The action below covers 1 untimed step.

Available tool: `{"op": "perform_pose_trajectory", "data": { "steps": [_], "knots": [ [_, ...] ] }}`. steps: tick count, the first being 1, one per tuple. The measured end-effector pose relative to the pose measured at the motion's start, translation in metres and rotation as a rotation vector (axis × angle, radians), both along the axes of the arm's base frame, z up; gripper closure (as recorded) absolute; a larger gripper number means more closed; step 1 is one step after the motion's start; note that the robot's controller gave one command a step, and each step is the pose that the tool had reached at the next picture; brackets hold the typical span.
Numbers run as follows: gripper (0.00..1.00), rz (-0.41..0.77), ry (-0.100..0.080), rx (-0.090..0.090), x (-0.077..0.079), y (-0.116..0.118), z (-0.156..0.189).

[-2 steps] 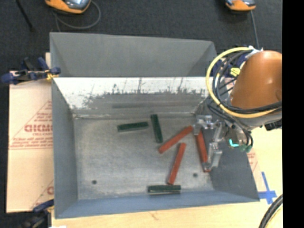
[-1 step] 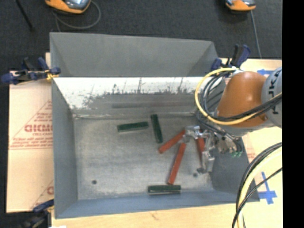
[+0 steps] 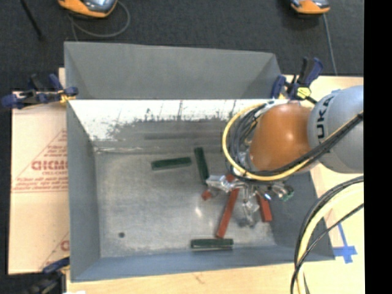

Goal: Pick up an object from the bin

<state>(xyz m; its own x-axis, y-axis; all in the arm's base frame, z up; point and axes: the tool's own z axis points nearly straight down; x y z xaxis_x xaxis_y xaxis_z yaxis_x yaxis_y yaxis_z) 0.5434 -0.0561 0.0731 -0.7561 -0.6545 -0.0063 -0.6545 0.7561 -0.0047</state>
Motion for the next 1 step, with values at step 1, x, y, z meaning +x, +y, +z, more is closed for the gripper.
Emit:
{"op": "perform_pose_trajectory", "data": {
  "steps": [1],
  "knots": [
    [1.00, 0.001, -0.007, 0.001, 0.0023, 0.0007, 0.0030]
  ]
}}
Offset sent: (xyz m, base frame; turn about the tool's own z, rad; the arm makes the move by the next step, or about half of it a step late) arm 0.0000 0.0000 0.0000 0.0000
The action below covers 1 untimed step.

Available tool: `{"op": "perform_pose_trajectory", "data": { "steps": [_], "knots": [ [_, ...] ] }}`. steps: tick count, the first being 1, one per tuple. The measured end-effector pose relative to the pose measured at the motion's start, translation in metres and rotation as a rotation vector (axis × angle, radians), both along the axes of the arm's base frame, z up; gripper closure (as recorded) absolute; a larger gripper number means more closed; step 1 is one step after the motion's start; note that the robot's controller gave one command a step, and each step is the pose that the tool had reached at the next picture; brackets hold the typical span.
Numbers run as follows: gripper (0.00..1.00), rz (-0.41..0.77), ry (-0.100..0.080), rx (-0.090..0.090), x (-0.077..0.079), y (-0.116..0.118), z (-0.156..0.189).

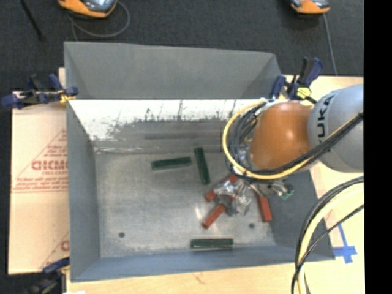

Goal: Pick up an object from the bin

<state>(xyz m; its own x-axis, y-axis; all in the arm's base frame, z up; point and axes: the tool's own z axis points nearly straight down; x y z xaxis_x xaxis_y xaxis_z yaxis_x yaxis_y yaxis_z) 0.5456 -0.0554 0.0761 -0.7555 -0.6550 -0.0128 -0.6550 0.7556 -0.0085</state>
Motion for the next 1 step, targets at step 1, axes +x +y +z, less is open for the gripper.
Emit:
{"op": "perform_pose_trajectory", "data": {
  "steps": [1],
  "knots": [
    [1.00, 0.159, 0.008, -0.004, 0.0392, 0.0057, 0.0257]
  ]
}}
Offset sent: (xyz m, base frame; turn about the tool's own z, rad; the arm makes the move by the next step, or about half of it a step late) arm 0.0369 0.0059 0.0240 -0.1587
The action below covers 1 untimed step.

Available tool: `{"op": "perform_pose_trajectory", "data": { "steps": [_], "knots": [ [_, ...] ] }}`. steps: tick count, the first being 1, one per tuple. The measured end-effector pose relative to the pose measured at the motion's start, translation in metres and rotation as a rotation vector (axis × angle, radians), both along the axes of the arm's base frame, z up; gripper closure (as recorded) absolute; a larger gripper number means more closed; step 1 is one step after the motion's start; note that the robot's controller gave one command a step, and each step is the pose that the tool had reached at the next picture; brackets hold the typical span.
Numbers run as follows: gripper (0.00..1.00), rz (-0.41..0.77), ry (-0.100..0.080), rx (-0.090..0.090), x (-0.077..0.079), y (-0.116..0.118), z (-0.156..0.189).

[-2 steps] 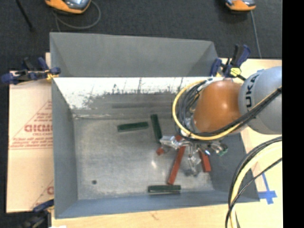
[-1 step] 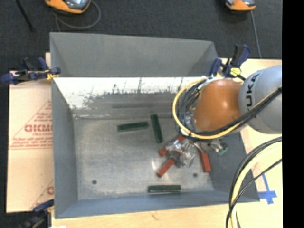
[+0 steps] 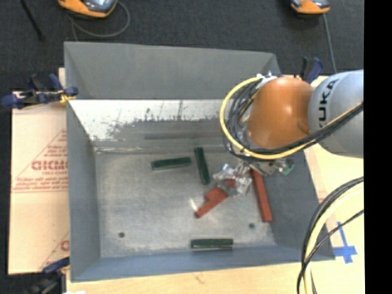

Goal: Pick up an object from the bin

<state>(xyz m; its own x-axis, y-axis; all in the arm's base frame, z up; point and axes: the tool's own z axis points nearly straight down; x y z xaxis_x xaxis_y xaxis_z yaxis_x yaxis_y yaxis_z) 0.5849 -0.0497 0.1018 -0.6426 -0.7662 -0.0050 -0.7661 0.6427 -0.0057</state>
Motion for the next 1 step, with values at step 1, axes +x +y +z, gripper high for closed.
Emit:
{"op": "perform_pose_trajectory", "data": {
  "steps": [1],
  "knots": [
    [0.00, -0.004, 0.003, 0.002, -0.0012, 0.0001, -0.0009]
  ]
}}
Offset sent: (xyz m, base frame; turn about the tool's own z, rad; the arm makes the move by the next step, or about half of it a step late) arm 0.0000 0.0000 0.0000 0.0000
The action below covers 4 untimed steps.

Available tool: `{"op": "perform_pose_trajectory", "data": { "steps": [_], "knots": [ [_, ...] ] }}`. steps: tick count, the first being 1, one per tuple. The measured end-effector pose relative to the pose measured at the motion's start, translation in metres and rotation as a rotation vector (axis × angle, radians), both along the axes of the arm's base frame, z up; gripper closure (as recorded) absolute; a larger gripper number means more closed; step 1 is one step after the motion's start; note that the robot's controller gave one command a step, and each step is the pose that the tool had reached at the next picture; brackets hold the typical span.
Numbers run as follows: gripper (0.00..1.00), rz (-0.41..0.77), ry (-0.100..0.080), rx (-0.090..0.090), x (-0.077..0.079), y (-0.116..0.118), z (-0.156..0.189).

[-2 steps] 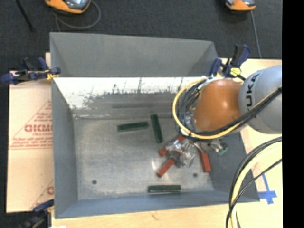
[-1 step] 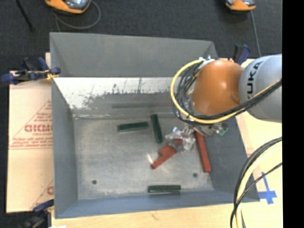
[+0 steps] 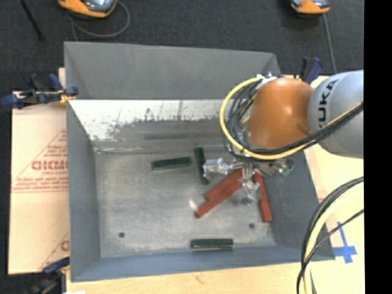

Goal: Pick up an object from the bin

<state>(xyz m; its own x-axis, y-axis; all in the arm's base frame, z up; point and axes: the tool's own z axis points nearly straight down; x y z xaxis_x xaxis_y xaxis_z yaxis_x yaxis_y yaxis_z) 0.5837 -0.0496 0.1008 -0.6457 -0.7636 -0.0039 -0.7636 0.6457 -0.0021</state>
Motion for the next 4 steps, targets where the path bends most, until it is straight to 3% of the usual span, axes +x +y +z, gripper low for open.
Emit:
{"op": "perform_pose_trajectory", "data": {
  "steps": [1, 2, 3, 4],
  "knots": [
    [0.00, 0.190, -0.004, -0.002, 0.007, 0.008, -0.029],
    [1.00, 0.184, -0.013, -0.002, 0.010, 0.007, -0.024],
    [1.00, 0.295, -0.008, -0.005, 0.011, -0.005, 0.112],
    [0.00, 0.292, 0.001, -0.001, 0.009, -0.004, 0.107]
  ]
}}
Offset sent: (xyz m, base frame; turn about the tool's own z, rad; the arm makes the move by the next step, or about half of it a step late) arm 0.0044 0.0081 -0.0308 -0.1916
